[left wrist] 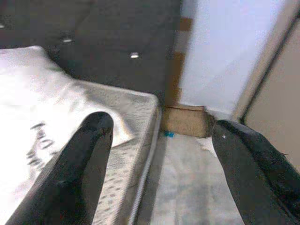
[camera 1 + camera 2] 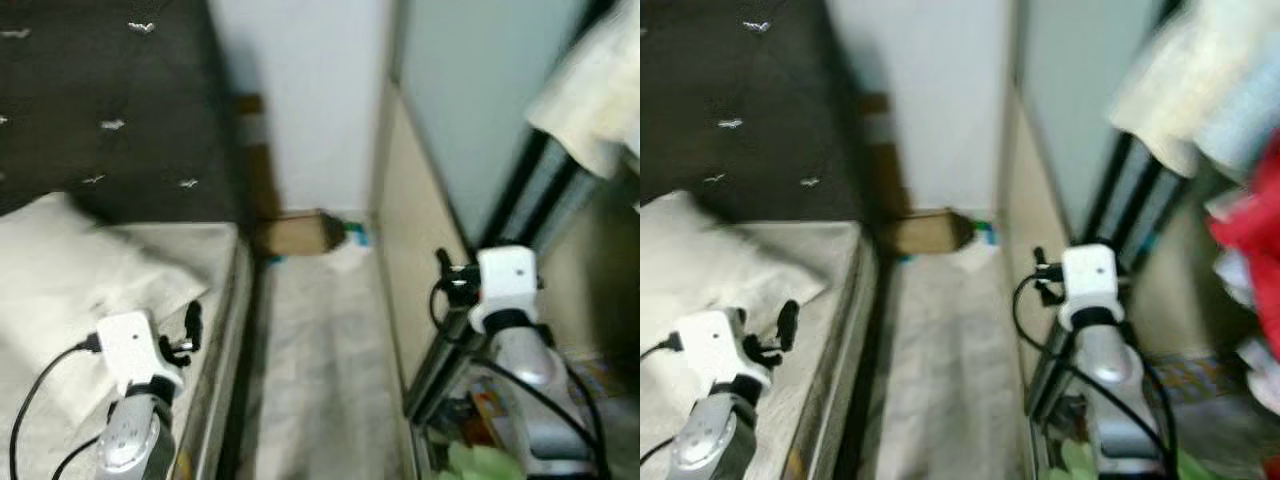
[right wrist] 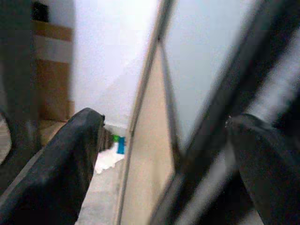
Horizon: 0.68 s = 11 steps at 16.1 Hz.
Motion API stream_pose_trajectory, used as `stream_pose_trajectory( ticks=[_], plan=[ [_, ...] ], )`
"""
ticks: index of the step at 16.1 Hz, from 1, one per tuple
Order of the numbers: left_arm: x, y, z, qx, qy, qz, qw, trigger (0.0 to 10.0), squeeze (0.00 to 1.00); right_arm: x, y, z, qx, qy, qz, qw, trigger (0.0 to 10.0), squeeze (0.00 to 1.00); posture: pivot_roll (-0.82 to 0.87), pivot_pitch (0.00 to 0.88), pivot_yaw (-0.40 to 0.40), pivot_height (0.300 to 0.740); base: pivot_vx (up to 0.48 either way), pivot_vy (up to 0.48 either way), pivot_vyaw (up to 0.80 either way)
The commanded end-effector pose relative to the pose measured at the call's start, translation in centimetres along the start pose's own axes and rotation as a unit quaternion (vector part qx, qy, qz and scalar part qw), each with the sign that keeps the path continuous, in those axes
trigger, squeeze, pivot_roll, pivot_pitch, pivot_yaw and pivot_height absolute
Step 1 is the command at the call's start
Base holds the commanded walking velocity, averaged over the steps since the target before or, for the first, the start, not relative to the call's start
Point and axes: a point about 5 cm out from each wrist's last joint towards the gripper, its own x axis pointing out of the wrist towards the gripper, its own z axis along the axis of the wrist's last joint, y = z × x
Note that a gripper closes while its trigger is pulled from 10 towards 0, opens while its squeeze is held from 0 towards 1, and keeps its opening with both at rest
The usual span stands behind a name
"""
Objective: Clean up the room
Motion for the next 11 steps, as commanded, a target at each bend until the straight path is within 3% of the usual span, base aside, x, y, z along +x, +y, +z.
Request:
stream_pose_trajectory(
  ticks=[1, 11],
  plan=[
    [0.07, 0.35, 0.50, 0.008, -0.006, 0.004, 1.000, 10.0, 0.00, 0.09, 0.63, 0.55, 0.006, -0.010, 0.016, 1.000, 10.0, 0.00, 0.00, 0.047, -0.027, 0.740, 0.000, 0.000, 0.80],
    [0.13, 0.01, 0.54, 0.007, -0.004, 0.000, 1.000, 10.0, 0.00, 0.13, 0.99, 0.97, 0.016, -0.020, 0.040, 0.999, 10.0, 0.00, -0.01, 0.049, -0.031, 0.740, 0.000, 0.000, 0.80]
  ],
)
